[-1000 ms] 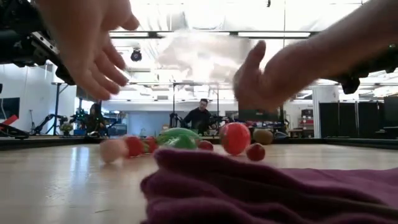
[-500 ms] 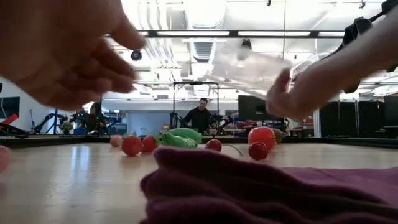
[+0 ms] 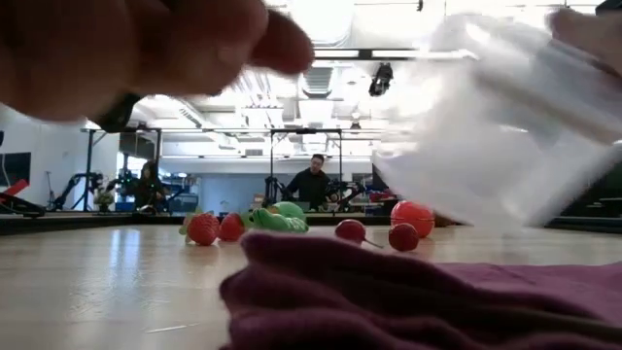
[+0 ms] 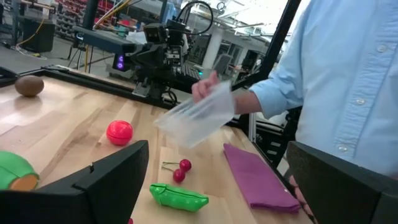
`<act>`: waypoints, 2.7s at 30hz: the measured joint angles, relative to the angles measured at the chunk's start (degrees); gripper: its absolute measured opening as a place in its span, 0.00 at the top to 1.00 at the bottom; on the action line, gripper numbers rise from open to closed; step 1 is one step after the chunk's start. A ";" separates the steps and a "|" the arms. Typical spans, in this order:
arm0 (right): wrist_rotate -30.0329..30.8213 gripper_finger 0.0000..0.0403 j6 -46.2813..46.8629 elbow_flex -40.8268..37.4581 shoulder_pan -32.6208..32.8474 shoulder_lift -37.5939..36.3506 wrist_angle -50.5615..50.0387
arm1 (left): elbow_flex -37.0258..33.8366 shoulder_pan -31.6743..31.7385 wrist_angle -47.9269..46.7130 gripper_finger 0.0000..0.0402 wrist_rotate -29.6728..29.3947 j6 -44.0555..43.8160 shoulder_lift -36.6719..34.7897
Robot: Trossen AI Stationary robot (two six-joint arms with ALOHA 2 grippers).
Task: Pick and placing Produce into tupperware
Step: Return to Home Position
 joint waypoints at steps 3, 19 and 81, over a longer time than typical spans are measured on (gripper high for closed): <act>0.00 0.80 0.00 0.00 0.01 0.00 -0.01 | 0.00 -0.01 -0.01 0.09 0.00 0.00 -0.08; -0.01 0.81 -0.01 0.00 0.01 0.00 -0.02 | 0.00 -0.02 -0.02 0.09 0.00 0.00 -0.02; -0.01 0.83 -0.02 0.00 0.01 -0.01 -0.02 | 0.00 -0.02 -0.01 0.09 0.01 0.00 -0.06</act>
